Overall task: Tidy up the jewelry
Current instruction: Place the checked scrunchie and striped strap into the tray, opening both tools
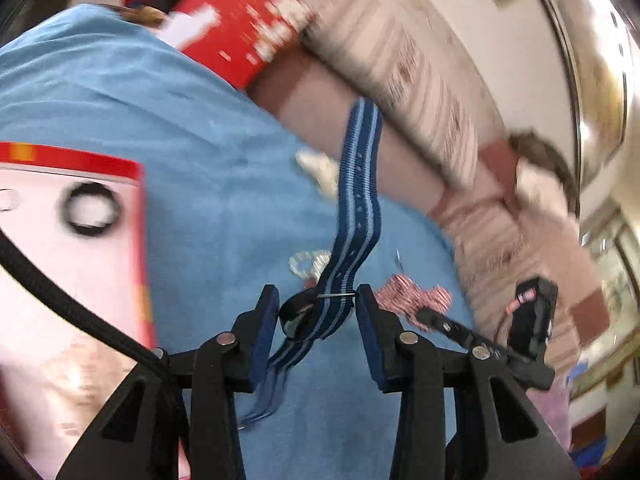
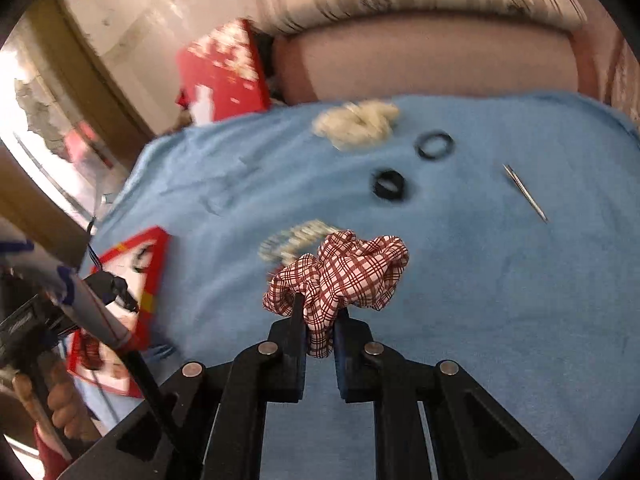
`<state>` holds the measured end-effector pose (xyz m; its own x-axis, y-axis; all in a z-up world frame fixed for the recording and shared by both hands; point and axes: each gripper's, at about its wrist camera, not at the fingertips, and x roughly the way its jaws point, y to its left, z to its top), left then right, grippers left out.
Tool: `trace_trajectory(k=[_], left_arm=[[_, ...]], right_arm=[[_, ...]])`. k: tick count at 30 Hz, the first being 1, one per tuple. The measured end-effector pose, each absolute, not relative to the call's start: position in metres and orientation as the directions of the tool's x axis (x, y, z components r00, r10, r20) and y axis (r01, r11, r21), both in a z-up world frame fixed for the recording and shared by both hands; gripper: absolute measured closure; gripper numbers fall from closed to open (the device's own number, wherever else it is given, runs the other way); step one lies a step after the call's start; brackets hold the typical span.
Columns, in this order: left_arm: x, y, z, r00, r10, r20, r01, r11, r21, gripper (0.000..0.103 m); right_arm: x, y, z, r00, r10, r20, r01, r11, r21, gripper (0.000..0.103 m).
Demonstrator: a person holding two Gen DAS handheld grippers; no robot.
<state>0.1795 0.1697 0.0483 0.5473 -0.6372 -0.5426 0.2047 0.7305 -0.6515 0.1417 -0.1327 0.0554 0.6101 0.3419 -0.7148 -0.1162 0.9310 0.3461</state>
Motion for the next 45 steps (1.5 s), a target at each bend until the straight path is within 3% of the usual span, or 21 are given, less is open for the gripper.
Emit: trace_trajectory(k=[7, 9, 10, 11, 17, 22, 28, 31, 32, 40, 41, 42, 45], left_arm=[[0.172, 0.259, 0.049, 0.704, -0.474, -0.529, 0.005, 0.749, -0.663, 0.067], [0.169, 0.281, 0.051, 0.738, -0.442, -0.510, -0.025, 0.738, -0.675, 0.079], [0.166, 0.292, 0.055, 0.758, -0.420, -0.499, -0.038, 0.735, -0.677, 0.097], [0.165, 0.300, 0.058, 0.770, -0.409, -0.490, -0.045, 0.732, -0.680, 0.099], [0.158, 0.322, 0.071, 0.816, -0.341, -0.467, -0.064, 0.749, -0.659, 0.100], [0.166, 0.317, 0.058, 0.766, -0.323, -0.555, -0.086, 0.805, -0.587, 0.100], [0.170, 0.315, 0.039, 0.713, -0.212, -0.669, -0.186, 0.862, -0.471, 0.097], [0.162, 0.337, 0.037, 0.736, -0.168, -0.656, -0.275, 0.811, -0.517, 0.071], [0.158, 0.345, 0.037, 0.746, -0.142, -0.651, -0.307, 0.793, -0.525, 0.067], [0.145, 0.383, 0.034, 0.735, 0.013, -0.678, -0.472, 0.728, -0.498, 0.067], [0.146, 0.384, 0.033, 0.731, 0.010, -0.682, -0.474, 0.727, -0.497, 0.067], [0.146, 0.384, 0.033, 0.729, 0.009, -0.684, -0.474, 0.728, -0.495, 0.067], [0.148, 0.384, 0.033, 0.720, 0.031, -0.693, -0.486, 0.736, -0.472, 0.064]], right_arm=[[0.153, -0.056, 0.082, 0.585, 0.422, -0.693, -0.261, 0.907, 0.331, 0.091], [0.161, -0.030, 0.086, 0.578, 0.428, -0.695, -0.292, 0.904, 0.313, 0.091], [0.165, -0.018, 0.087, 0.572, 0.433, -0.696, -0.307, 0.901, 0.308, 0.091], [0.167, -0.011, 0.087, 0.569, 0.436, -0.698, -0.315, 0.899, 0.305, 0.091], [0.188, 0.039, 0.080, 0.537, 0.439, -0.721, -0.352, 0.893, 0.281, 0.091], [0.191, 0.057, 0.072, 0.514, 0.444, -0.734, -0.370, 0.887, 0.277, 0.091], [0.199, 0.066, 0.059, 0.452, 0.489, -0.746, -0.378, 0.863, 0.336, 0.091], [0.206, 0.082, 0.055, 0.414, 0.519, -0.748, -0.402, 0.841, 0.361, 0.091], [0.209, 0.090, 0.053, 0.394, 0.536, -0.747, -0.410, 0.829, 0.380, 0.091], [0.235, 0.171, 0.035, 0.308, 0.571, -0.761, -0.456, 0.790, 0.409, 0.087], [0.239, 0.180, 0.032, 0.310, 0.558, -0.770, -0.465, 0.795, 0.389, 0.084], [0.245, 0.190, 0.029, 0.307, 0.530, -0.791, -0.472, 0.806, 0.358, 0.070], [0.249, 0.200, 0.028, 0.316, 0.485, -0.816, -0.490, 0.820, 0.298, 0.066]])
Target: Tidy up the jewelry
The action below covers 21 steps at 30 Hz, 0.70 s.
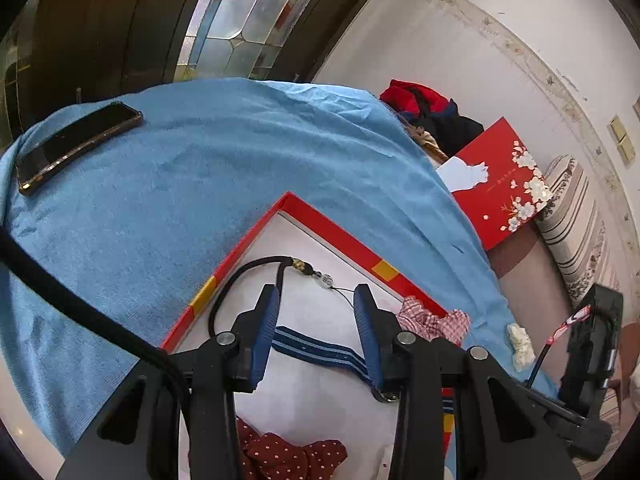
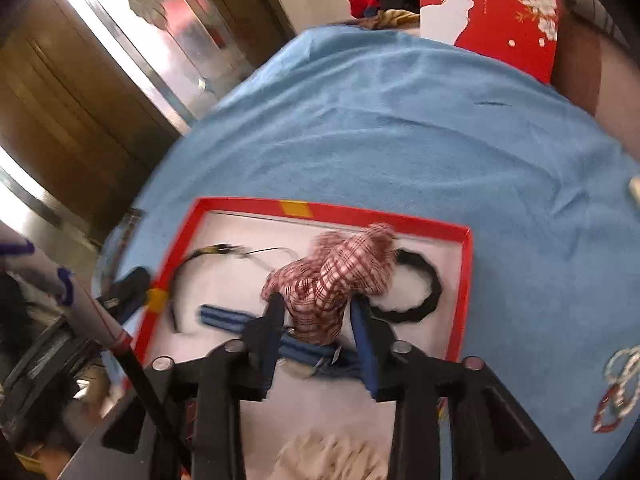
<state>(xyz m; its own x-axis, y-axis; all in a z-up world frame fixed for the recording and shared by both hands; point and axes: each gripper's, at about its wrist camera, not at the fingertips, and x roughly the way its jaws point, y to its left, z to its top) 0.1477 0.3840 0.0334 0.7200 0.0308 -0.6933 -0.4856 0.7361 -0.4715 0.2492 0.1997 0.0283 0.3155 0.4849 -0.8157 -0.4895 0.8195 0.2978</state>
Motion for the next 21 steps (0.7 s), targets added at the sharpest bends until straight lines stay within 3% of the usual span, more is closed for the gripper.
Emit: trace_trajectory(k=[8, 16, 17, 19, 20, 21], left_arm=[[0.142, 0.391, 0.034, 0.721, 0.038, -0.692, -0.502, 0.716, -0.485, 0.062], [0.143, 0.388, 0.034, 0.710, 0.055, -0.702, -0.512, 0.724, -0.461, 0.061], [0.143, 0.388, 0.033, 0.709, 0.058, -0.703, -0.515, 0.723, -0.460, 0.061], [0.143, 0.390, 0.033, 0.708, 0.061, -0.704, -0.520, 0.719, -0.461, 0.061], [0.143, 0.390, 0.033, 0.708, 0.060, -0.704, -0.521, 0.717, -0.463, 0.060], [0.144, 0.390, 0.032, 0.708, 0.059, -0.704, -0.522, 0.715, -0.465, 0.060]], right_arm=[[0.197, 0.192, 0.014, 0.329, 0.374, -0.867, -0.702, 0.711, 0.040, 0.066], [0.204, 0.210, -0.010, 0.349, 0.319, -0.881, -0.713, 0.701, -0.029, 0.066], [0.206, 0.211, -0.011, 0.347, 0.320, -0.881, -0.712, 0.702, -0.025, 0.068], [0.209, 0.213, -0.009, 0.329, 0.327, -0.886, -0.702, 0.713, 0.003, 0.085], [0.211, 0.212, -0.008, 0.297, 0.348, -0.889, -0.697, 0.716, 0.048, 0.099], [0.216, 0.208, -0.006, 0.226, 0.397, -0.890, -0.678, 0.720, 0.149, 0.101]])
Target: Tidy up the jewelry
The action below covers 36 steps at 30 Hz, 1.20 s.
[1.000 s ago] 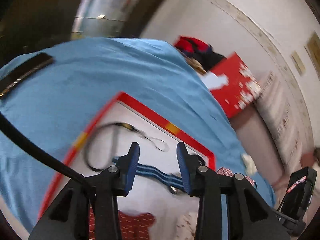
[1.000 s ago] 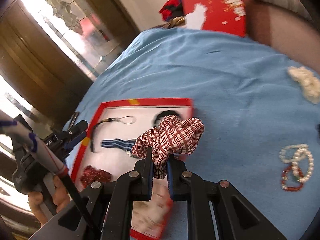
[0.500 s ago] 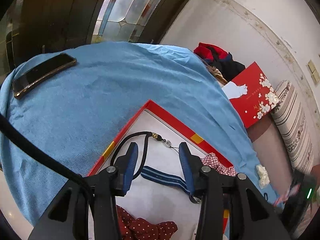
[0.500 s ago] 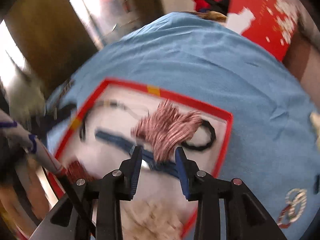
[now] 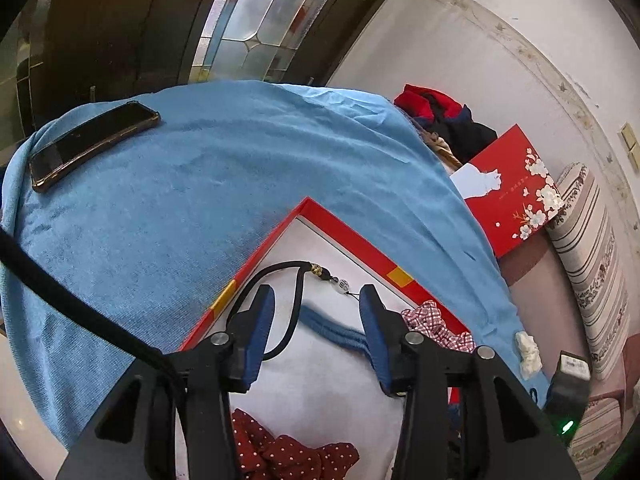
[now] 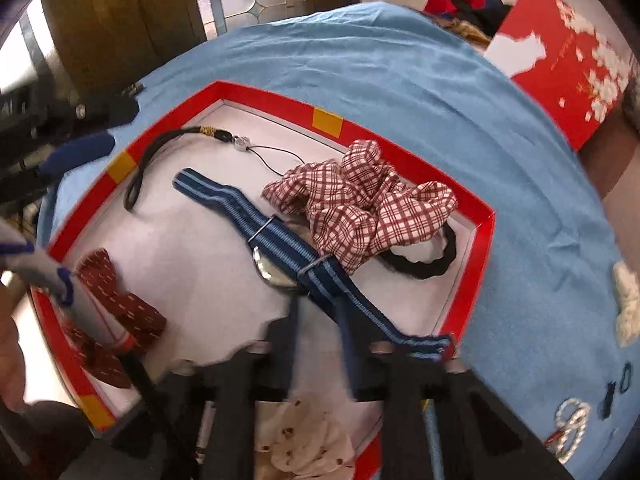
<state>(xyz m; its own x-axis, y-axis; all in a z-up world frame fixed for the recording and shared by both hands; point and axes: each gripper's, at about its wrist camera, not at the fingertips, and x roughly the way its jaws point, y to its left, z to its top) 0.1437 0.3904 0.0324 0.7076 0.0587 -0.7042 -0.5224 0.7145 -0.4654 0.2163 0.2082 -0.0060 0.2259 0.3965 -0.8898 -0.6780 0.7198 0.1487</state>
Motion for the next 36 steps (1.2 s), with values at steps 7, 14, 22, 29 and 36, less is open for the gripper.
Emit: trace_trajectory(k=[7, 14, 22, 29, 36], left_arm=[[0.141, 0.395, 0.031, 0.699, 0.066, -0.712, -0.541, 0.701, -0.465, 0.060], [0.139, 0.399, 0.027, 0.691, 0.065, -0.720, -0.554, 0.688, -0.469, 0.060], [0.143, 0.394, 0.027, 0.681, 0.066, -0.729, -0.546, 0.709, -0.446, 0.060], [0.146, 0.393, 0.026, 0.682, 0.051, -0.729, -0.539, 0.708, -0.455, 0.060], [0.145, 0.394, 0.027, 0.681, 0.054, -0.730, -0.550, 0.696, -0.462, 0.059]], right_arm=[[0.217, 0.191, 0.011, 0.007, 0.676, -0.737, -0.517, 0.633, 0.576, 0.102], [0.206, 0.184, 0.053, 0.283, 0.556, -0.782, -0.591, 0.743, 0.315, 0.080], [0.208, 0.204, 0.008, 0.360, 0.356, -0.863, -0.656, 0.754, 0.037, 0.057], [0.214, 0.211, 0.002, 0.326, 0.362, -0.873, -0.668, 0.742, 0.058, 0.102], [0.204, 0.207, 0.042, 0.254, 0.513, -0.820, -0.656, 0.714, 0.244, 0.102]])
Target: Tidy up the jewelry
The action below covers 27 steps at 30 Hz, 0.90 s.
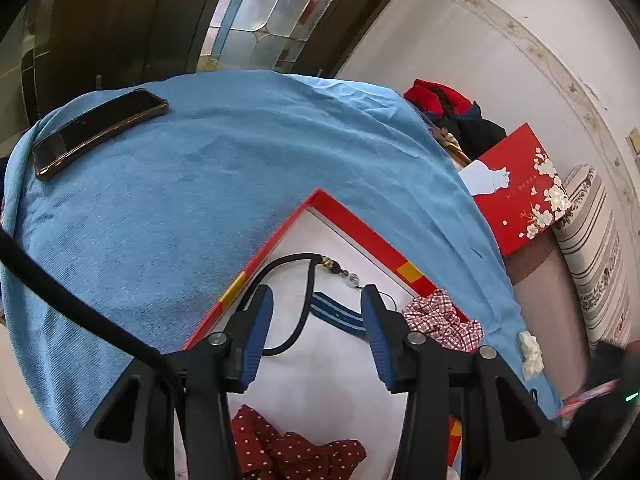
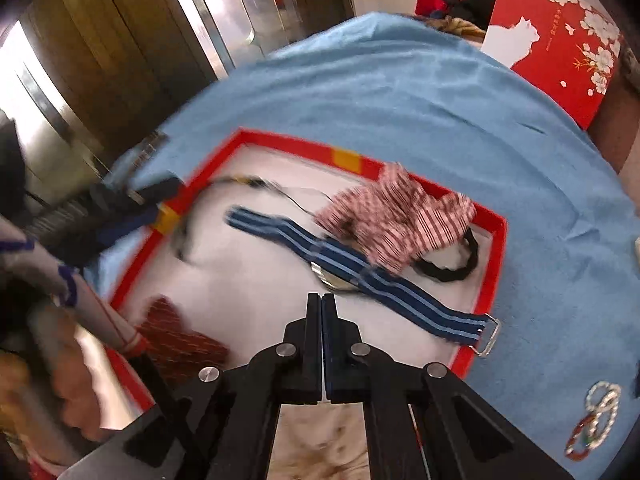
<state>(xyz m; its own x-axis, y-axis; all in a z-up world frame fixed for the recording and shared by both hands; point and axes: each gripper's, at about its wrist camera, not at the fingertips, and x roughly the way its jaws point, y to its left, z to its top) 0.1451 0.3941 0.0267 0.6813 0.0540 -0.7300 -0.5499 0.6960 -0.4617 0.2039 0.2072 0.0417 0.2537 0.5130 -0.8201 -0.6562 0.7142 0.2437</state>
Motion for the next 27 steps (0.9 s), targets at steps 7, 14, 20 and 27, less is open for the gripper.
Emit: trace_trajectory(k=[7, 14, 20, 27], left_arm=[[0.143, 0.397, 0.023, 0.678, 0.037, -0.734, -0.548, 0.690, -0.472, 0.058], [0.151, 0.375, 0.028, 0.691, -0.004, -0.723, -0.487, 0.736, -0.470, 0.053], [0.161, 0.320, 0.039, 0.708, -0.100, -0.699, -0.352, 0.807, -0.473, 0.053], [0.174, 0.223, 0.047, 0.689, -0.211, -0.693, -0.137, 0.901, -0.411, 0.051]], right_arm=[[0.207, 0.175, 0.076, 0.352, 0.500, -0.791, -0.588, 0.776, 0.229, 0.100], [0.216, 0.061, 0.060, 0.444, 0.359, -0.821, -0.389, 0.903, 0.185, 0.072], [0.207, -0.053, 0.030, 0.459, 0.174, -0.871, -0.207, 0.975, 0.085, 0.067], [0.193, -0.104, 0.001, 0.458, 0.108, -0.883, -0.151, 0.988, 0.043, 0.061]])
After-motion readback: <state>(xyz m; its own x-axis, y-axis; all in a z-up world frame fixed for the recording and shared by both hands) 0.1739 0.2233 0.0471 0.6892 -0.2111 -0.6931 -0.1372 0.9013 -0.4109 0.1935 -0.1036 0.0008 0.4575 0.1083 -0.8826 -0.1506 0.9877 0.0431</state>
